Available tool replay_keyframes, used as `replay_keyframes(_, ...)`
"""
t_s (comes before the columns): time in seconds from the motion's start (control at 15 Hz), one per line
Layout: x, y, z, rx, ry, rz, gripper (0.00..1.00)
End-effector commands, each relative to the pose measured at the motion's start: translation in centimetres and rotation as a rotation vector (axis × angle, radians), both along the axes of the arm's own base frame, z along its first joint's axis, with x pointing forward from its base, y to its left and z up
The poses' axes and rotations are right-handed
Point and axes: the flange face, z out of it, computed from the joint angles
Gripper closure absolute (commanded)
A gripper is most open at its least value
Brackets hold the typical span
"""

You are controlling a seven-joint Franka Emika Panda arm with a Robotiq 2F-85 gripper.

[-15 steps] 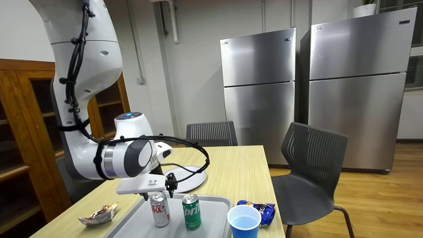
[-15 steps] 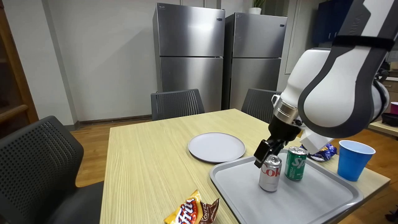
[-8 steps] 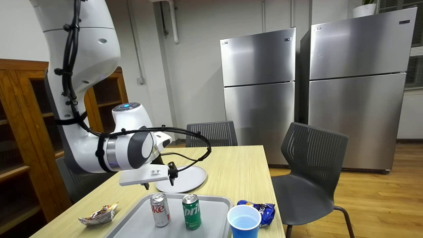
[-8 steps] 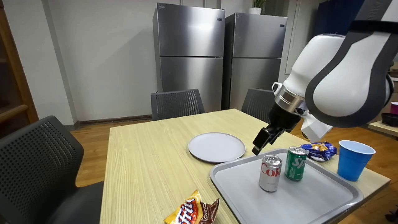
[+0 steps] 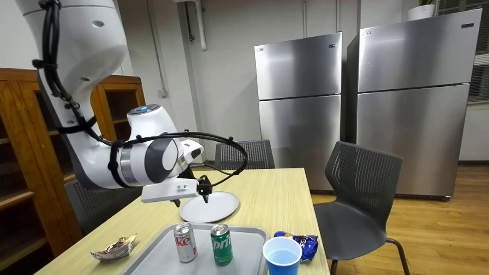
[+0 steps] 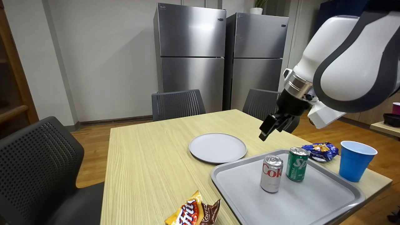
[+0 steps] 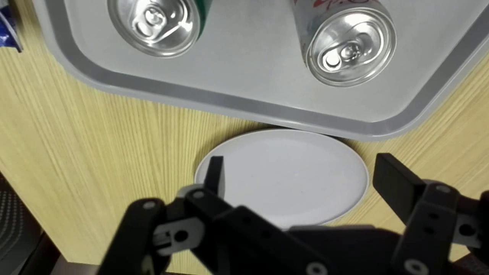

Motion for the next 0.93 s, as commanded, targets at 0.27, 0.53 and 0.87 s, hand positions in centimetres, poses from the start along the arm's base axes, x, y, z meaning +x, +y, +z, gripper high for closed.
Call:
replay_keyframes(0.27,-0.2,-1.9,4.3,-0.016,0.001,-0.144,0.00)
replay_keyframes(0.53,-0.2,-2.6,5.3,-0.023,0.024,-0.190,0.00)
replay_keyframes(0.87,-0.1,-2.4,5.4,-0.026,0.038,-0.190,0.00)
